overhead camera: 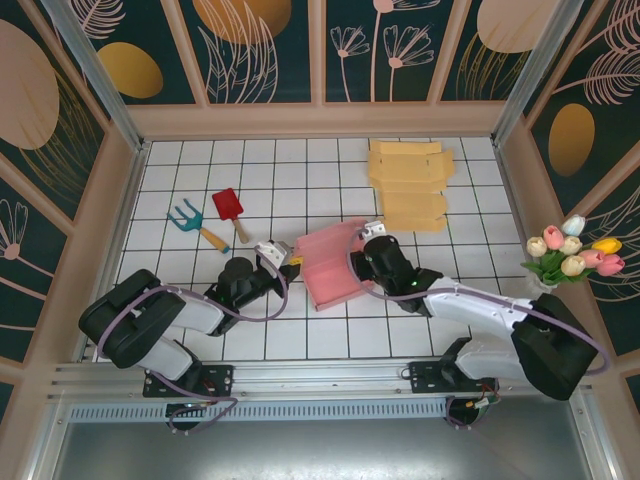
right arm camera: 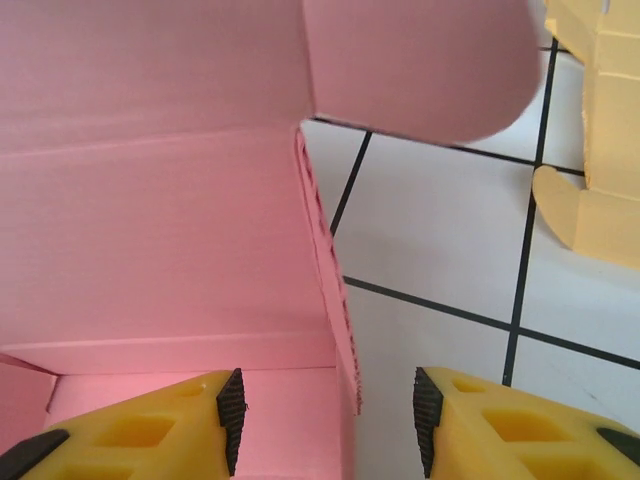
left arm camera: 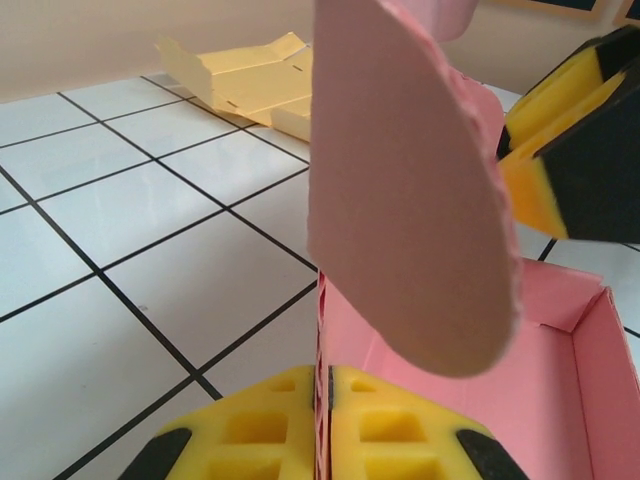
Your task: Fold the paper box
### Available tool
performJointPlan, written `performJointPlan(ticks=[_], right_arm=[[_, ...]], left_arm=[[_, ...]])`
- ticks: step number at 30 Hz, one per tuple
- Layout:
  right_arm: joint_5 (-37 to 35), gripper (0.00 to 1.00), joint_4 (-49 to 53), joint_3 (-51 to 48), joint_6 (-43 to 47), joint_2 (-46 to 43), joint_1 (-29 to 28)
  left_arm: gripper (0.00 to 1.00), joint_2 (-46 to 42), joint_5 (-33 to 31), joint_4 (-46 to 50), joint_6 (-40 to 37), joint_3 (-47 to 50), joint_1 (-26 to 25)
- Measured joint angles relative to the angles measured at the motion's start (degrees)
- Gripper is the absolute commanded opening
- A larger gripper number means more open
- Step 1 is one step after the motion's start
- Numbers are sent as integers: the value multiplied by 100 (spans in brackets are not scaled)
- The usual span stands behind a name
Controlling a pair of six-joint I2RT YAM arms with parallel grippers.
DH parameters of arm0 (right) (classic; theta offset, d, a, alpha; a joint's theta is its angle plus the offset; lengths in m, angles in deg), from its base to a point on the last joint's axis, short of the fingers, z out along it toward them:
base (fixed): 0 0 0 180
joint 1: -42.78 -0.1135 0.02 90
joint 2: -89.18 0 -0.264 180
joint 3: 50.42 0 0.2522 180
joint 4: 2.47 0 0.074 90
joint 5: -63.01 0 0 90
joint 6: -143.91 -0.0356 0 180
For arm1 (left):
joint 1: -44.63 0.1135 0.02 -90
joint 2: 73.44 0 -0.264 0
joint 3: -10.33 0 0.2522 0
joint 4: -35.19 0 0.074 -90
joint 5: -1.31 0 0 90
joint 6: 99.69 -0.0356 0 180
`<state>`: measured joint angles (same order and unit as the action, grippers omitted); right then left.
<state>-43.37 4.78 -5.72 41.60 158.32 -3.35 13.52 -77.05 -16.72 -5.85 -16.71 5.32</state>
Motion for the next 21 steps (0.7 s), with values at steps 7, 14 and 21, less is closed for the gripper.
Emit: performJointPlan(ticks=[7, 14, 21], right_arm=[[-59, 52, 129, 0, 527, -616, 522], [546, 51, -140, -42, 1742, -1023, 1196], [1996, 49, -470, -153, 3340, -560, 1692]], left_arm=[[8, -52, 70, -173, -129, 162, 0], [8, -57, 146, -188, -170, 173, 0], [8, -81, 219, -210, -173, 203, 0]])
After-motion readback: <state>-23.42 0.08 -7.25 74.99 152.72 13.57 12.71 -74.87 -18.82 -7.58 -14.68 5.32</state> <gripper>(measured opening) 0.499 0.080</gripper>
